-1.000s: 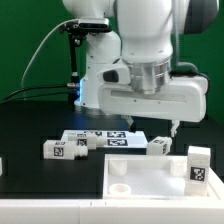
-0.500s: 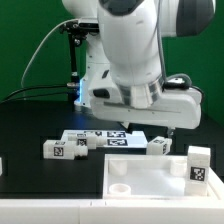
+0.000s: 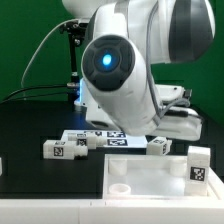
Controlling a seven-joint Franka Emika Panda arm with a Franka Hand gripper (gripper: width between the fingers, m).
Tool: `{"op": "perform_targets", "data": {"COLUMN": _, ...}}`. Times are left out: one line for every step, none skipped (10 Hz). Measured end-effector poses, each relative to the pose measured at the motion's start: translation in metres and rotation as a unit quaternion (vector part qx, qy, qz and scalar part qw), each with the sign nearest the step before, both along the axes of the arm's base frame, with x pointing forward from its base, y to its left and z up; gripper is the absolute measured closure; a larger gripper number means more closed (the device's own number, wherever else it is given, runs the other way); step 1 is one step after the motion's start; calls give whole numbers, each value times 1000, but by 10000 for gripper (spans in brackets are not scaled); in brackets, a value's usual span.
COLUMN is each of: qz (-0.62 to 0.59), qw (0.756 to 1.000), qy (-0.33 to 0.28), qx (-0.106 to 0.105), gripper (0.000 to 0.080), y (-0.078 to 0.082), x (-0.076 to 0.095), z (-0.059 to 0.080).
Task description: Assemble square table
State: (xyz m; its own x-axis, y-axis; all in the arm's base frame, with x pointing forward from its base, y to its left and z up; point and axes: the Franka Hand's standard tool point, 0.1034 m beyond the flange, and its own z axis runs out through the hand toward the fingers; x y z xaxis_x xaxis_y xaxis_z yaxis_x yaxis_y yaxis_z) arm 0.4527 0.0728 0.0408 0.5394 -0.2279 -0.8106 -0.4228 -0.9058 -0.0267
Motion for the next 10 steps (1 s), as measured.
{"op": "perform_targets", "data": {"qz": 0, "qw": 1000, "qy": 0, "qx": 0, "gripper": 151, "y": 0, "x": 0, "z": 1}}
{"op": "perform_targets", "data": {"qz": -6, "qw": 1000, "qy": 26, "qx": -5, "gripper": 151, "y": 4, "x": -7, "z": 1}}
{"op": "perform_targets", "data": {"qz": -15, "qw": 999, "qy": 33, "qx": -17, "gripper": 151, "y": 9, "x": -9, "z": -3}}
{"op": "perform_targets", "data": {"qz": -17, "qw": 999, "qy": 30, "qx": -22, "gripper": 151, "y": 14, "x": -10, "z": -6}}
{"op": "perform_targets", "data": {"qz": -18, "qw": 999, "qy": 26, "qx": -25, "gripper": 151, "y": 15, "x": -12, "z": -10}}
{"op": "perform_targets", "data": {"qz": -20, "qw": 999, "qy": 28, "qx": -29, "gripper": 151, "y": 14, "x": -20, "z": -17}}
{"op": "perform_targets", "data": {"qz": -20, "qw": 999, "qy": 34, "qx": -31, "gripper": 151, "y": 15, "x": -28, "z": -22}}
{"op": "perform_targets", "data": {"qz": -19, "qw": 999, "qy": 37, "qx": -30, "gripper": 151, "y": 17, "x": -31, "z": -24}}
{"op": "perform_targets", "data": {"qz": -20, "qw": 999, "qy": 37, "qx": -35, "gripper": 151, "y": 21, "x": -35, "z": -29}}
{"op": "perform_targets", "data": {"qz": -20, "qw": 998, "qy": 41, "qx": -36, "gripper": 151, "y": 23, "x": -38, "z": -30}}
